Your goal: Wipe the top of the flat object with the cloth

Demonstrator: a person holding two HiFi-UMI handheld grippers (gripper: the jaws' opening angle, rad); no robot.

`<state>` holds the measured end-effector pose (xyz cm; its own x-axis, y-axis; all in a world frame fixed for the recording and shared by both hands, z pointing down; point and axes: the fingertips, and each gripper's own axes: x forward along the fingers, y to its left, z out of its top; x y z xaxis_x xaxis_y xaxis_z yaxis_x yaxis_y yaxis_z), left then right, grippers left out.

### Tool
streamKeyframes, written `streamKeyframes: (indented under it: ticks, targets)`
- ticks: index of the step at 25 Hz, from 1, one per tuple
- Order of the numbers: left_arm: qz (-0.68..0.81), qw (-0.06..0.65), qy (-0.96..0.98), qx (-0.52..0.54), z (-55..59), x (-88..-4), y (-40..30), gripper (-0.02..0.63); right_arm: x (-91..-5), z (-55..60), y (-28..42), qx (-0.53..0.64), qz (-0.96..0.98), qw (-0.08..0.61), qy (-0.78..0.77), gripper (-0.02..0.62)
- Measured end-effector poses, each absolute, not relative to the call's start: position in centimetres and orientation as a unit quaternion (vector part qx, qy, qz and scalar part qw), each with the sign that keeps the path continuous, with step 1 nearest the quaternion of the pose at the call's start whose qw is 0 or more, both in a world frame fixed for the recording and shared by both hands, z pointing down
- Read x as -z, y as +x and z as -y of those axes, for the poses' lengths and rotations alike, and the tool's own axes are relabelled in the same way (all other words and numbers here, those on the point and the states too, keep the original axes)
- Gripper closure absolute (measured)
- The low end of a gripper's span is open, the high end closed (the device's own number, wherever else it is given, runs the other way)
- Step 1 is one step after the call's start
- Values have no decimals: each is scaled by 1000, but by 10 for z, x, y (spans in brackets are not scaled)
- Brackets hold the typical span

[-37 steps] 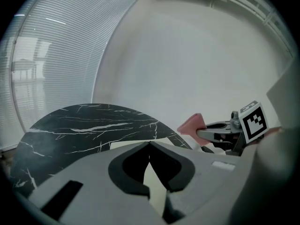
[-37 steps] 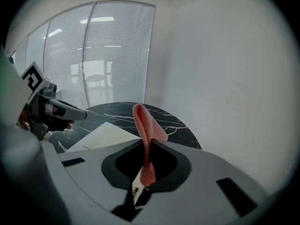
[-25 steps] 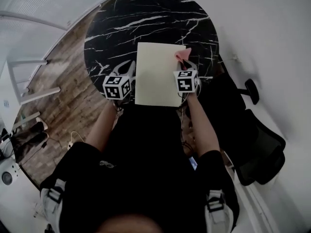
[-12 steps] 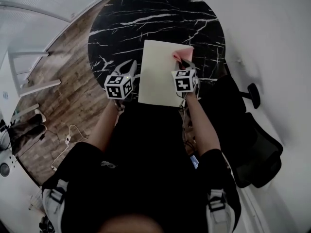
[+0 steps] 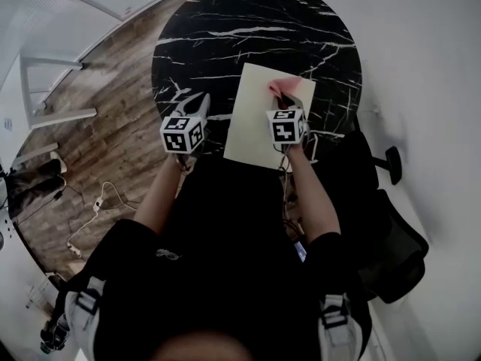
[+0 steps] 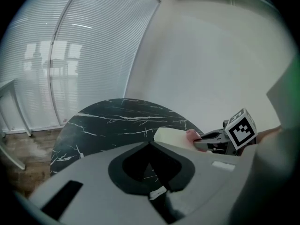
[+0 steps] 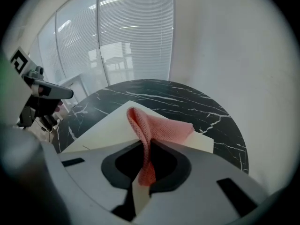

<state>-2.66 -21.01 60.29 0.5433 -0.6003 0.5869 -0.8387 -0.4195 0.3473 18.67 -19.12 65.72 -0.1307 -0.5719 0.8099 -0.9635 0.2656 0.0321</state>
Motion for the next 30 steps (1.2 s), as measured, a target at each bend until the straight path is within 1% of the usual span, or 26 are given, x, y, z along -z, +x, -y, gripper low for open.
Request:
streamKeyframes:
  ticks: [20,27,30]
  targets:
    - [473,330,799,-169,193,-607,-90,607,-660,213,84,-232,751,386,483,578]
    - [474,330,800,-164,187,-604,-105,607,-660,218,65,-227,754,391,477,578]
    - [471,330,803,-159,186,-600,-112,607,-654,221,65,-221,749,380,495,578]
